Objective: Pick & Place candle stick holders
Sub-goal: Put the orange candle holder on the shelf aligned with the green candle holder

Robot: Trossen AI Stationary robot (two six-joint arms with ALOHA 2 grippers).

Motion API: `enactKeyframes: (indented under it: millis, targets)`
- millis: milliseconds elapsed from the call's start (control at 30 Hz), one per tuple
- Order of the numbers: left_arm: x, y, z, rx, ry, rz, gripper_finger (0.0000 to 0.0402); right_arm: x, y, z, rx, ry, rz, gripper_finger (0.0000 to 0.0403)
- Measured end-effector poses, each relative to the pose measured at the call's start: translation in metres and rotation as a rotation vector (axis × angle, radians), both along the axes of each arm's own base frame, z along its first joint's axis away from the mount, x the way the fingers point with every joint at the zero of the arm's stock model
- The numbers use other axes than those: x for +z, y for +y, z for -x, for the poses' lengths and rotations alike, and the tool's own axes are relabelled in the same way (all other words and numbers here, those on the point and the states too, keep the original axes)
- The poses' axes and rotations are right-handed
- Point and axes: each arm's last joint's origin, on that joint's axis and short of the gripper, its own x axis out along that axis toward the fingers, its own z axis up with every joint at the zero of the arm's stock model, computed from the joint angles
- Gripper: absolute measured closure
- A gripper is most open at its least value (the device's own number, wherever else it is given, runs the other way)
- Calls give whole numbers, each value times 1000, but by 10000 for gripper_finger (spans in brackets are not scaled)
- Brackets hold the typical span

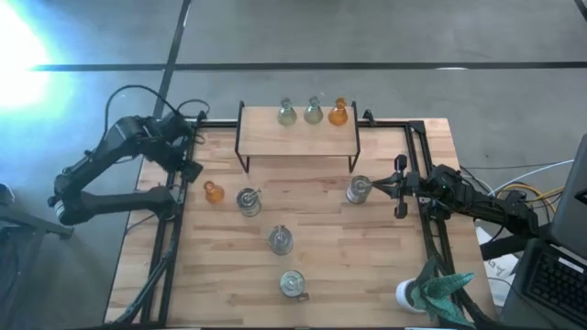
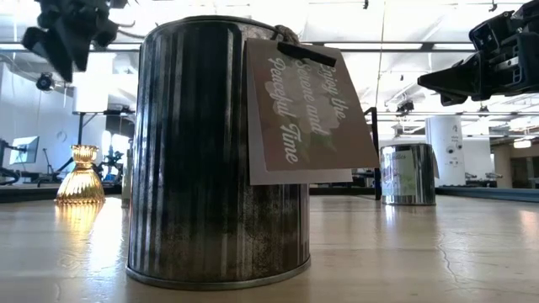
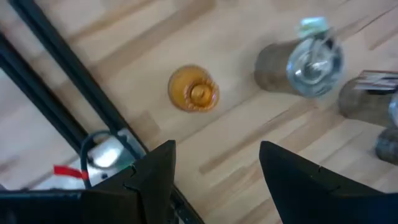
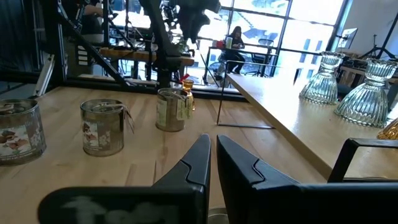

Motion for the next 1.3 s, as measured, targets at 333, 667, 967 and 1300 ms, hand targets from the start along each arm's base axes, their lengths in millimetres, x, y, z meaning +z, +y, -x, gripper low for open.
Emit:
enactKeyframes:
  millis: [333, 667, 967, 1300]
  targets:
    - [-61, -6, -2, 30, 150, 182, 166, 0, 0, 0, 0, 1, 0, 381]
    - [-77, 8, -19, 33, 137, 136, 166, 0, 0, 0, 0, 0, 0, 381]
    - [-88, 22, -33, 108, 231, 90, 166, 0, 0, 0, 0, 0, 0, 381]
    - [-106, 29, -44, 116, 222, 84, 166, 0, 0, 0, 0, 0, 0, 381]
